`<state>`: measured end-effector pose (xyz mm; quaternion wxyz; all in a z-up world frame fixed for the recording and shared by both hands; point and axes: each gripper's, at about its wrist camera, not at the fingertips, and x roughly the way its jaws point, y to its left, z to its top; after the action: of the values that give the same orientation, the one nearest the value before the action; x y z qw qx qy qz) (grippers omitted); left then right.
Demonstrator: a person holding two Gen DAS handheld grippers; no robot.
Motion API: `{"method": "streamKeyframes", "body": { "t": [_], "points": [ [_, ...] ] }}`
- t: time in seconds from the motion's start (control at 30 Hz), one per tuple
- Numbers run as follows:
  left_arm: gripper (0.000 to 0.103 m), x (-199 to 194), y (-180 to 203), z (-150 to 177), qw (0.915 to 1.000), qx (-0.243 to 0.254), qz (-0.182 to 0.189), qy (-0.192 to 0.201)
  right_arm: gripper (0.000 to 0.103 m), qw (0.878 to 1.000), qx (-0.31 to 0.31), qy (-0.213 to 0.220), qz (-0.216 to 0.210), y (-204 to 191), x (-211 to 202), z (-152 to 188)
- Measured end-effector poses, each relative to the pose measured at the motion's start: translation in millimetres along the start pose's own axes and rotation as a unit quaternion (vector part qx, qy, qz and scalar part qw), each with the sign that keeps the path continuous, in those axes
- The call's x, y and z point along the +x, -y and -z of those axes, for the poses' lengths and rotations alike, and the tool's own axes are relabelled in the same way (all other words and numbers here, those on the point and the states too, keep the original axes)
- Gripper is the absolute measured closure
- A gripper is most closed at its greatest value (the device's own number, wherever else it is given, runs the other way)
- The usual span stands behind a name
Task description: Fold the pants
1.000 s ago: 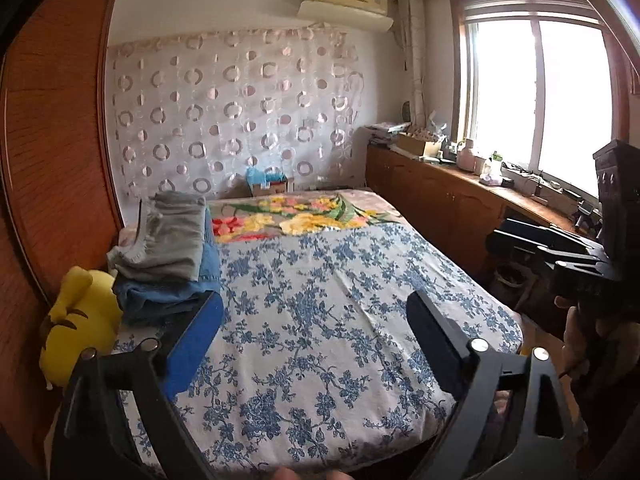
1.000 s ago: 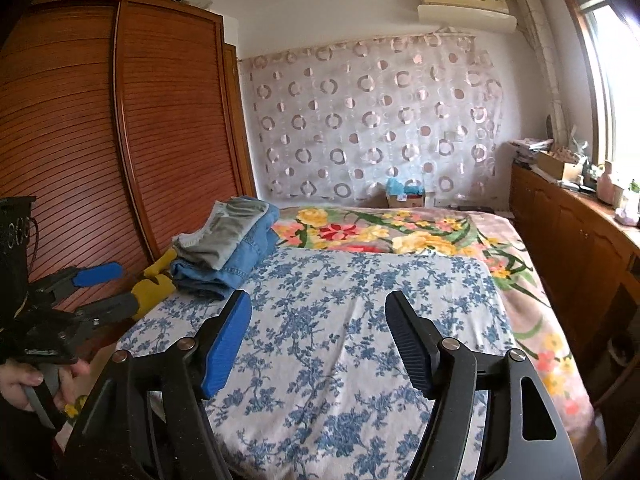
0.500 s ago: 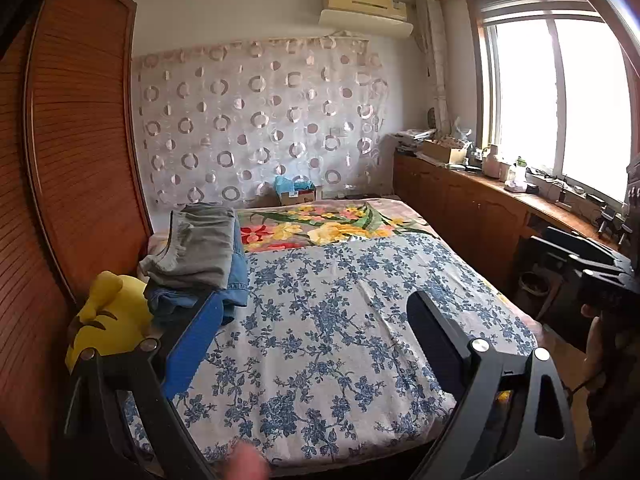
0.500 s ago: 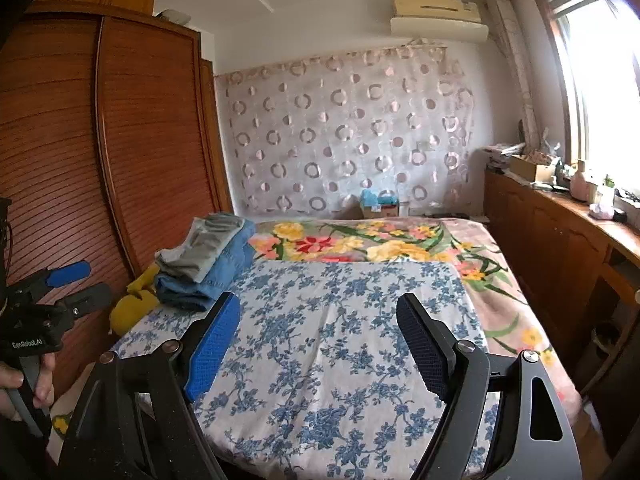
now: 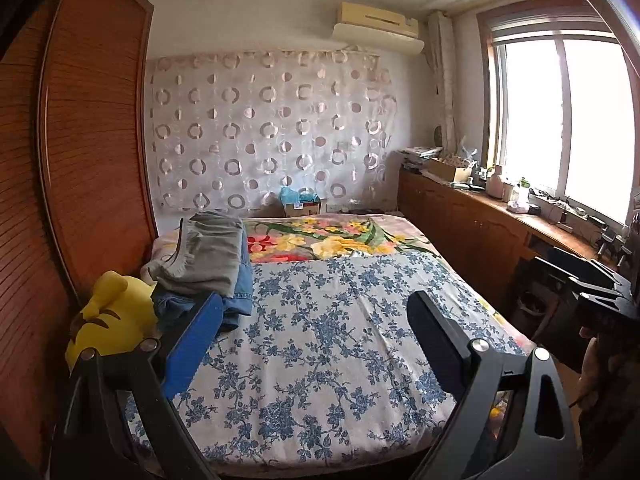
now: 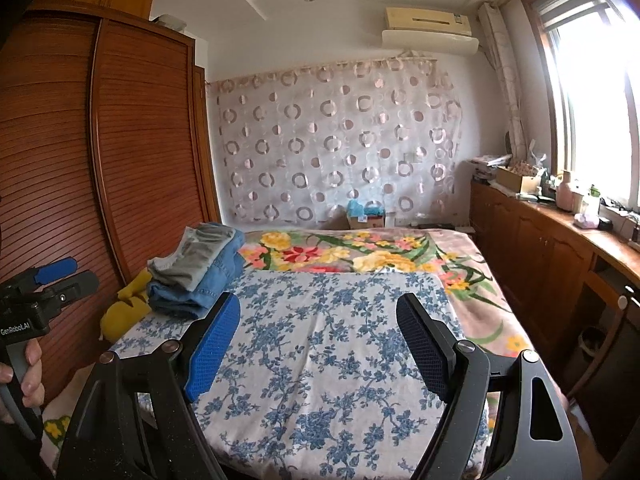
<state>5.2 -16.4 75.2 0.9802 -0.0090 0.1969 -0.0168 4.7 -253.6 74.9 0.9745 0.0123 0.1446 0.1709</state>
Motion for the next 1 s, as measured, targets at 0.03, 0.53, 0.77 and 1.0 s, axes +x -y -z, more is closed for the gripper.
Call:
{"method": "streamKeyframes", "body": {
  "t": [0.03, 0.53, 0.77, 1.0],
  "points": [
    [0.009, 0.1, 0.2, 0.5, 1.0000, 0.000, 0.000, 0.000, 0.021, 1.000, 0.000, 0.000, 0.000, 0.2, 0.5, 0.0],
    [0.009, -1.4, 0.5, 4.0, 1.0000, 0.000, -0.004, -0.002, 0.021, 1.000, 0.000, -0.002, -0.004, 4.0, -0.7, 1.0],
    [0.009, -0.8, 0.5, 4.7, 1.0000, 0.000, -0.004, -0.003, 0.021, 1.000, -0.001, -0.002, -0.005, 5.2, -1.0, 0.4],
    [0.009, -0.9, 0.5, 4.4, 1.0000, 0.000, -0.004, -0.003, 0.021, 1.000, 0.000, -0.002, -0.004, 5.0, -0.7, 0.4]
  ]
}}
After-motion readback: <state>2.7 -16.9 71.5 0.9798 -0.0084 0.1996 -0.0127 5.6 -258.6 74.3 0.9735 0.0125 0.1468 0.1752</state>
